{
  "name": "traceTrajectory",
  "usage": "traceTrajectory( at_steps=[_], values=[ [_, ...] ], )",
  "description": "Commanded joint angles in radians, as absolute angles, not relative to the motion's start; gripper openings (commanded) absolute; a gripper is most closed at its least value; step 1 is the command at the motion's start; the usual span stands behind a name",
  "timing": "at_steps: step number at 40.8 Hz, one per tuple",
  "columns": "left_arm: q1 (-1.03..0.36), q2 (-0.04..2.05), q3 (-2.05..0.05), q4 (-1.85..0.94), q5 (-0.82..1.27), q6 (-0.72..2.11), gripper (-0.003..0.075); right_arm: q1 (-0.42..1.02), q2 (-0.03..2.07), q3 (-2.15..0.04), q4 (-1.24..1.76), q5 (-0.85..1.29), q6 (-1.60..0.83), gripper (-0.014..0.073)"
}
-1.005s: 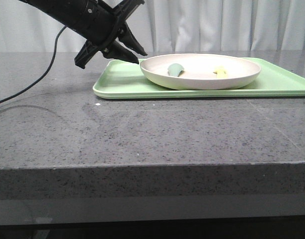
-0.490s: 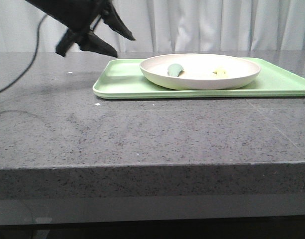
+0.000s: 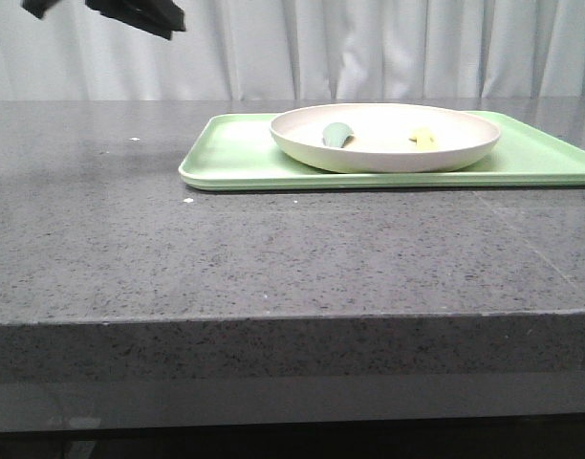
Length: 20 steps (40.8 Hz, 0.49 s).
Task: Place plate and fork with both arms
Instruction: 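Withdraw the left gripper up and away from the plate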
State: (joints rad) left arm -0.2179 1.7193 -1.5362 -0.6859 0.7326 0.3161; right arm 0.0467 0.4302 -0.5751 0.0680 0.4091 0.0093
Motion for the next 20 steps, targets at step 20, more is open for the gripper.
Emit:
traceTrajectory(
  at_steps=[20],
  values=[
    [-0.217,1.084,-0.914,-0.472,0.192,0.313,-0.0018,0.043,0.443,-0.611,0.073,0.344,0.0,0.0565]
  ],
)
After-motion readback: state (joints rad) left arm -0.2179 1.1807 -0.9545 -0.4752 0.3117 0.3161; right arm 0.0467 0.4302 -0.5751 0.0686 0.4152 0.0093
